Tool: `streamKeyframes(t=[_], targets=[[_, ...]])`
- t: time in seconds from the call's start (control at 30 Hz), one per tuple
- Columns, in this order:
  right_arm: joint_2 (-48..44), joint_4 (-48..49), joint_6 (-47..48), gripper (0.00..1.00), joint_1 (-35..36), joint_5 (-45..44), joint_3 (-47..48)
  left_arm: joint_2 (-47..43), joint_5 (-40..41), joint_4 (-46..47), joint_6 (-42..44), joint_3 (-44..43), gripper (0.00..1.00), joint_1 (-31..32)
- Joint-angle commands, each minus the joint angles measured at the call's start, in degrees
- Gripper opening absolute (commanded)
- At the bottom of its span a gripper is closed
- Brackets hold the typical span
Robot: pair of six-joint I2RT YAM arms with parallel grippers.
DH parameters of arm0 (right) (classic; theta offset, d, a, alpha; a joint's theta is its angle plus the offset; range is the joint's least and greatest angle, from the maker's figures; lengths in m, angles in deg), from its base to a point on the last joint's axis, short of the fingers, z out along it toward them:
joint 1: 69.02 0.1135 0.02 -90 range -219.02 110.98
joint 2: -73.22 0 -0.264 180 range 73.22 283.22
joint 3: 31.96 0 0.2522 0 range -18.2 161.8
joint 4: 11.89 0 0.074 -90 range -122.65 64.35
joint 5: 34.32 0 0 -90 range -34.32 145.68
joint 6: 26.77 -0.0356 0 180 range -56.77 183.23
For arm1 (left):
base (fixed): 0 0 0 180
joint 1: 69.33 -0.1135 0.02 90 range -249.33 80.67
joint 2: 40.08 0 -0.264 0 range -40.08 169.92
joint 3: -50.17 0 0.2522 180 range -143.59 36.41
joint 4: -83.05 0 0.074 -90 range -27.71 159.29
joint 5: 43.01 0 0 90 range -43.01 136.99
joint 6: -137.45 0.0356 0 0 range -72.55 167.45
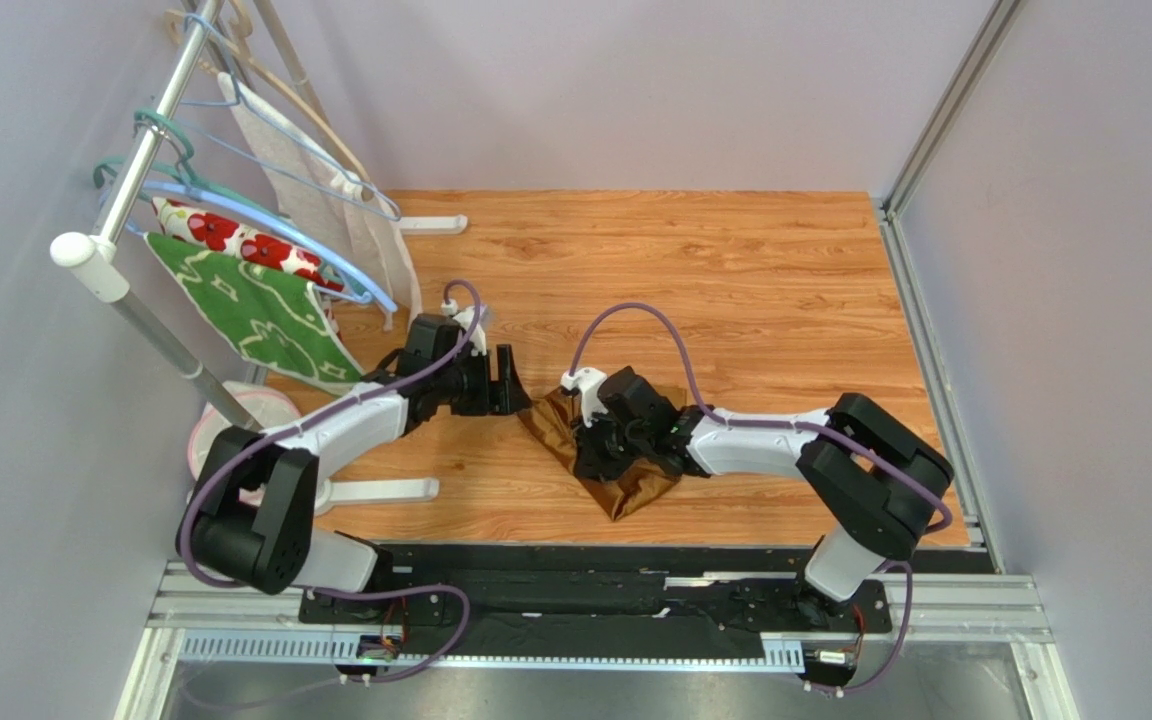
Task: Fold the napkin, place the utensils inside, and roll it up
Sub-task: Roll the napkin with the utensil
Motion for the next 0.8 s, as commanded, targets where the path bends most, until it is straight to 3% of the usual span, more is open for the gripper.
streamKeyframes(t=[0.0,0.43,0.77], targets=[[3.6,4.9,-4.8,0.00,-3.7,10.3,-5.3,-3.5,-1.0,8.8,-2.0,4.9,0.77,0.1],[6.9,13.3,-8.3,0.00,-11.1,21.0,-9.3,2.1,-5.2,27.7,-8.0,9.8,0.77,0.1],[10.2,16.1,-9.2,0.00,-13.9,24.5,-9.8,8.8,-8.0,33.7,-10.3,8.8,0.60,0.1]])
